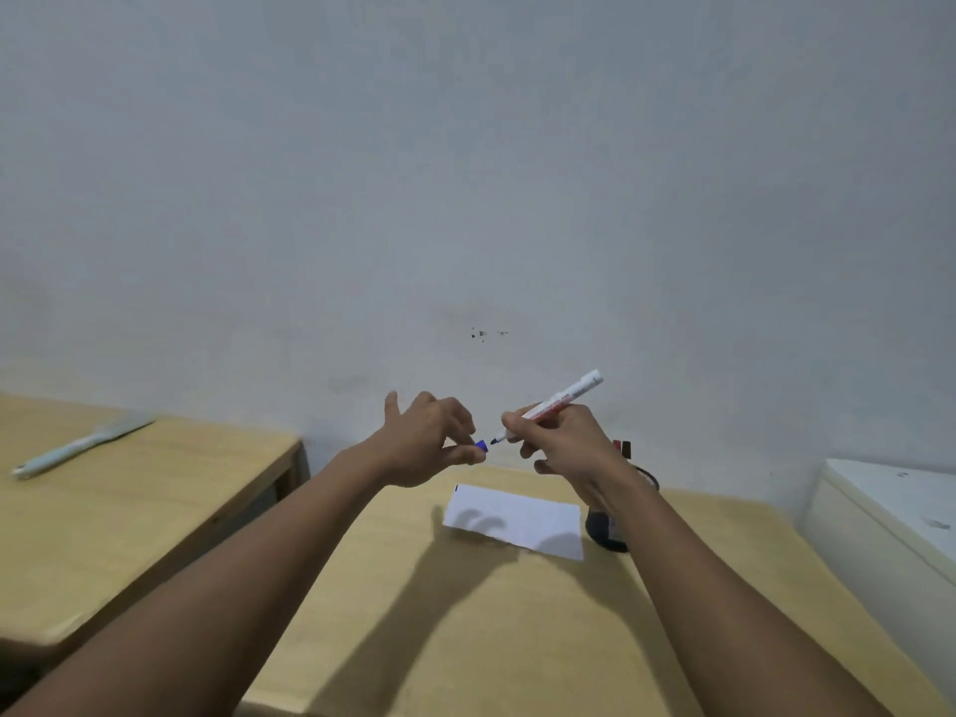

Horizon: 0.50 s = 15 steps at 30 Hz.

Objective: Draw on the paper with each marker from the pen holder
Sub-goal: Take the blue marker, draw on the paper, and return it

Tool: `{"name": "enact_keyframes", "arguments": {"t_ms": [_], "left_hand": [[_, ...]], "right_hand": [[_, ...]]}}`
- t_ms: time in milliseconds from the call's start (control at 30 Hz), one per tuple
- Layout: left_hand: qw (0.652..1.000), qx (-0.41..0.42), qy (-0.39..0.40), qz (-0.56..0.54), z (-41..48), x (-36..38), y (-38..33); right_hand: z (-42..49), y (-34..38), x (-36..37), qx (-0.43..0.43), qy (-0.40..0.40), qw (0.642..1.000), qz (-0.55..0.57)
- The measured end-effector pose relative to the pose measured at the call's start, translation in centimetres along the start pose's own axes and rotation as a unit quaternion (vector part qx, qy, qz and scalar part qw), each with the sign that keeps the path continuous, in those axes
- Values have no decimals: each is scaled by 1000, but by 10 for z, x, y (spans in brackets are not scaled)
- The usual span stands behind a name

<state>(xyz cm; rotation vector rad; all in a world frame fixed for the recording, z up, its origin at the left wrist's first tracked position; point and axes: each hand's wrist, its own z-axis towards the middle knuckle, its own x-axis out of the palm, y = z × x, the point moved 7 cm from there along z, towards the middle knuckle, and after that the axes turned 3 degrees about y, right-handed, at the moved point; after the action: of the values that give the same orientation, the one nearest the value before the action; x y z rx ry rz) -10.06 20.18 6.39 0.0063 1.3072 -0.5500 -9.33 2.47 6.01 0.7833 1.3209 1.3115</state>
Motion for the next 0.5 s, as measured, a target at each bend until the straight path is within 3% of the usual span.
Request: {"name": "enact_keyframes", "arguments": {"t_ms": [200, 500], "left_hand": [[998, -60, -12, 28, 6, 61, 59], [995, -5, 4, 96, 18, 140, 83]], "right_hand": [[40, -66, 15, 18, -40, 999, 19], [110, -141, 49, 26, -48, 998, -27]]}}
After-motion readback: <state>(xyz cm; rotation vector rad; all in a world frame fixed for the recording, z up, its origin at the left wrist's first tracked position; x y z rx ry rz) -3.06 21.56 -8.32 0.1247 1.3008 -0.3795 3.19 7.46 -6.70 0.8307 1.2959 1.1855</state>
